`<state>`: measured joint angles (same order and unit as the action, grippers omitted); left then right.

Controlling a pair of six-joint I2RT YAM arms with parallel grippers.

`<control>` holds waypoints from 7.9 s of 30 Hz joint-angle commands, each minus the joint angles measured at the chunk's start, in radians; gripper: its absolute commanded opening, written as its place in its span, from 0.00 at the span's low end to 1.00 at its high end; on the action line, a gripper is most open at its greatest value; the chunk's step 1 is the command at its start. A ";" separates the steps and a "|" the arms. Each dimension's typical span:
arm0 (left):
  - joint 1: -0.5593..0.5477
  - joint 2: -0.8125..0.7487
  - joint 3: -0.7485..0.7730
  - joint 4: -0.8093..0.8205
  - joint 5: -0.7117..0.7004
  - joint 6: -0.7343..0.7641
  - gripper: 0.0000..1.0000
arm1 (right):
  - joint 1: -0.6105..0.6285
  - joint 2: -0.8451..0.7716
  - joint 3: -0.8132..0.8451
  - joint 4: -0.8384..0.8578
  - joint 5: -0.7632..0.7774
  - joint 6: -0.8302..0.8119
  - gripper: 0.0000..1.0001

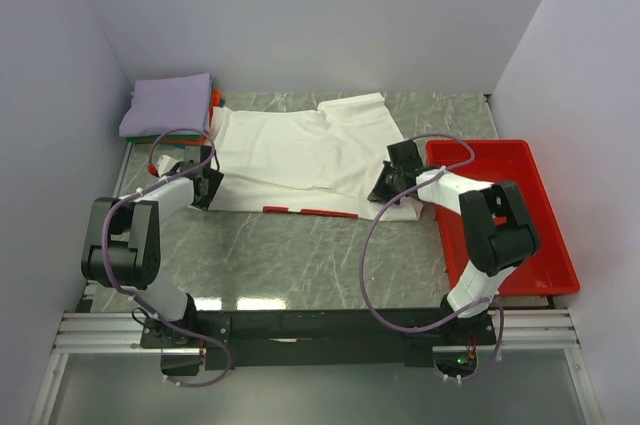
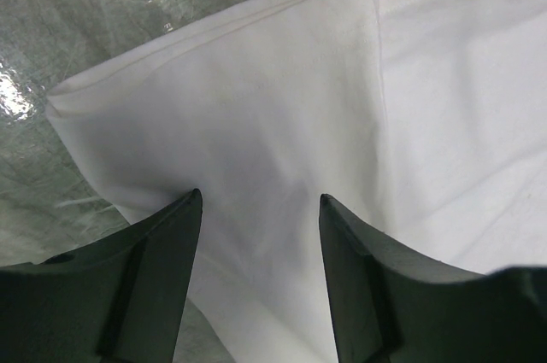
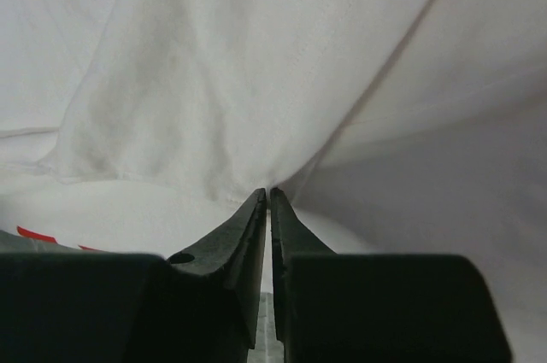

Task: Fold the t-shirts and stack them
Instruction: Fold the tshirt

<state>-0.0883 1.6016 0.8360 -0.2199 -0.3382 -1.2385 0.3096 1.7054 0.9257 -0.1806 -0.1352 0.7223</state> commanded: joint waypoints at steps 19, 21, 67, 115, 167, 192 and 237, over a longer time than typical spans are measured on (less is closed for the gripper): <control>0.004 0.004 -0.005 -0.044 0.007 0.037 0.63 | 0.016 0.241 0.502 -0.158 -0.004 -0.038 0.00; 0.002 0.008 -0.002 -0.045 0.007 0.039 0.62 | 0.014 0.258 0.547 -0.168 -0.007 -0.040 0.00; 0.018 -0.026 -0.006 -0.045 0.015 0.060 0.62 | 0.040 0.063 0.061 0.004 0.003 0.012 0.19; 0.019 -0.011 -0.009 -0.026 0.042 0.066 0.61 | 0.072 0.485 0.854 -0.203 0.009 -0.138 0.00; 0.223 -0.223 -0.232 0.065 0.064 0.051 0.59 | -0.043 -0.529 -0.369 -0.043 0.097 0.115 0.54; 0.225 -0.161 -0.230 0.086 0.050 0.086 0.16 | -0.175 -0.380 -0.341 0.006 0.128 0.066 0.05; 0.226 -1.039 -0.335 -0.411 -0.158 -0.070 0.70 | -0.219 -1.150 -0.438 -0.473 -0.145 -0.009 0.68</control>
<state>0.1341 0.5529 0.4191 -0.7559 -0.5011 -1.4715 0.0910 0.5285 0.4248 -0.7296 -0.2237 0.7574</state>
